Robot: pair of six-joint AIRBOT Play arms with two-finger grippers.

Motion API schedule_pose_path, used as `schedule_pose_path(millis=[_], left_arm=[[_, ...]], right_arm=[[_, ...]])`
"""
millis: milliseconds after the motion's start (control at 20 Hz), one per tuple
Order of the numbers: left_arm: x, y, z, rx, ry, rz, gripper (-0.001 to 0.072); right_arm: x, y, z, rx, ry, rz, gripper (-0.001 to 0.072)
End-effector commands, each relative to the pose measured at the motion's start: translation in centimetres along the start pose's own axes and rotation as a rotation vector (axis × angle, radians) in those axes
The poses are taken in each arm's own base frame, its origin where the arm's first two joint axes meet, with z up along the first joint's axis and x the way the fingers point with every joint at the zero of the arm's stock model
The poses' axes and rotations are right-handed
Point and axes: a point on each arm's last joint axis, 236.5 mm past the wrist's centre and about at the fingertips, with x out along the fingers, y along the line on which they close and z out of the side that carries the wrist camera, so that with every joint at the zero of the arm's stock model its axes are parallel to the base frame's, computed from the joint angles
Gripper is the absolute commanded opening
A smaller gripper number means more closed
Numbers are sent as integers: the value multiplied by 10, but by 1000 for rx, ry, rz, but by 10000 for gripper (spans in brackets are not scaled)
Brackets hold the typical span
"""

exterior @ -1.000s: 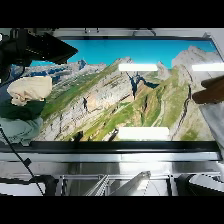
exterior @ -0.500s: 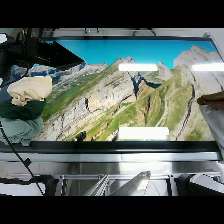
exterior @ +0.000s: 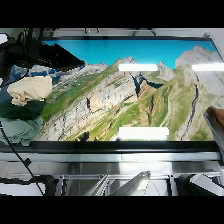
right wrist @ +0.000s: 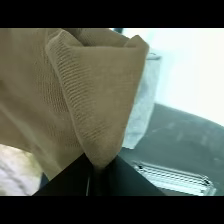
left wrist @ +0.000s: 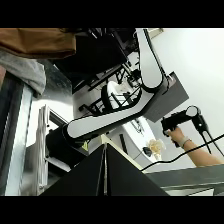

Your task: Fold the shirts.

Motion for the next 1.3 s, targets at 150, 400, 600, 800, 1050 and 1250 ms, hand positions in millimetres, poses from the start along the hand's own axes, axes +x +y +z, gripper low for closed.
schedule_pose_path(millis=[150, 400, 600, 800, 1050, 1250], left_arm=[[0, -1, -1, 8, 4, -3, 1], [0, -1, -1, 8, 4, -3, 1], [0, -1, -1, 0, 2, -3, 1], [0, -3, 1, -35, -4, -10, 1], [-14, 13, 23, -33, -108, 63, -2], [-46, 36, 12, -59, -114, 200, -3]], right_arm=[[92, -28, -51, -23, 138, -126, 23], [101, -36, -53, -44, 142, -162, 538], [81, -34, -51, -25, 160, -156, 685], [27, 28, -23, 20, 91, 110, 681], [-76, 168, -26, -97, 9, 769, 23], [-134, 222, -97, -439, -80, 902, 22]])
